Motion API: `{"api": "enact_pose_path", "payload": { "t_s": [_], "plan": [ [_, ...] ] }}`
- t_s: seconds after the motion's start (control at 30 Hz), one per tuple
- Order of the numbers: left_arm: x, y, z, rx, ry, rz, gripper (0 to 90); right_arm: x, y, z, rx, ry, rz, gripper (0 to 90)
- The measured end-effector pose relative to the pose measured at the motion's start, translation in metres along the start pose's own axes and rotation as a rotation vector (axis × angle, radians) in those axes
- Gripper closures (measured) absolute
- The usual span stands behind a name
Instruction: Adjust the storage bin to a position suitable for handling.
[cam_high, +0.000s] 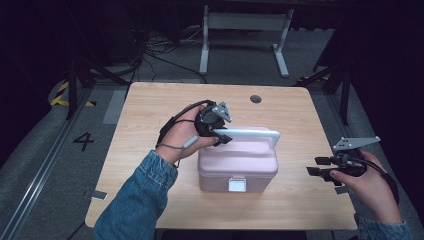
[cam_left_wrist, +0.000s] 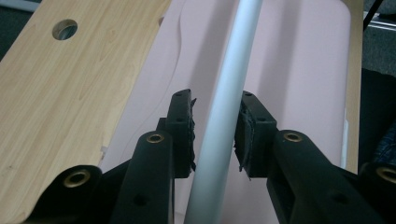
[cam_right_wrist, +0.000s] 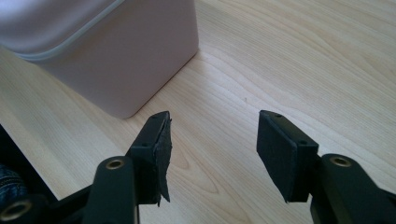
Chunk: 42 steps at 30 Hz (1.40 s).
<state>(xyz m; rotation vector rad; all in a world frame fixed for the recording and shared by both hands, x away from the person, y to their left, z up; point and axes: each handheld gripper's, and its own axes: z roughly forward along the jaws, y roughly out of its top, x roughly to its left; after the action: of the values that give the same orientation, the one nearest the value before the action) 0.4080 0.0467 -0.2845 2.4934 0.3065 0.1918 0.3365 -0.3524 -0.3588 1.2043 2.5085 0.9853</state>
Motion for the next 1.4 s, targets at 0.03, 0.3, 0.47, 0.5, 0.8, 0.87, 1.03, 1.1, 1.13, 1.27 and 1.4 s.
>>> {"api": "enact_pose_path", "payload": {
  "t_s": [0.03,0.3,0.47,0.5,0.8,0.87,1.03,1.1,1.13,1.27,1.4],
  "plan": [
    [0.001,0.001,-0.001,-0.001,0.0,0.003,70.2,0.0,0.0,0.0,-0.001,0.002,0.0,46.0],
    [0.001,0.006,-0.008,0.009,0.021,0.011,70.8,0.001,0.001,-0.001,-0.01,0.003,-0.002,45.8],
    [0.004,0.011,-0.012,0.017,0.041,0.021,69.6,0.003,0.002,-0.001,-0.015,0.004,-0.008,45.5],
    [0.004,0.012,-0.013,0.018,0.044,0.013,69.2,0.003,0.002,-0.001,-0.019,0.007,-0.007,45.5],
    [0.017,0.019,-0.018,0.011,0.073,-0.007,64.4,0.004,0.004,-0.006,-0.046,0.0,-0.011,46.0],
    [0.02,0.02,-0.018,0.001,0.081,-0.015,63.2,0.006,0.005,-0.008,-0.063,-0.001,-0.018,46.8],
    [0.029,0.024,-0.019,-0.003,0.082,-0.034,59.7,0.01,0.009,-0.011,-0.105,-0.002,-0.022,46.9],
    [0.032,0.027,-0.019,-0.003,0.085,-0.049,58.7,0.012,0.01,-0.012,-0.122,-0.008,-0.028,47.0],
    [0.033,0.028,-0.019,-0.003,0.086,-0.054,58.3,0.013,0.011,-0.013,-0.128,-0.009,-0.03,47.2],
    [0.038,0.03,-0.019,0.002,0.083,-0.065,57.2,0.02,0.016,-0.014,-0.159,-0.004,-0.067,53.0],
    [0.04,0.03,-0.019,0.0,0.081,-0.069,56.8,0.027,0.021,-0.016,-0.209,0.003,-0.107,65.9]
  ]
}}
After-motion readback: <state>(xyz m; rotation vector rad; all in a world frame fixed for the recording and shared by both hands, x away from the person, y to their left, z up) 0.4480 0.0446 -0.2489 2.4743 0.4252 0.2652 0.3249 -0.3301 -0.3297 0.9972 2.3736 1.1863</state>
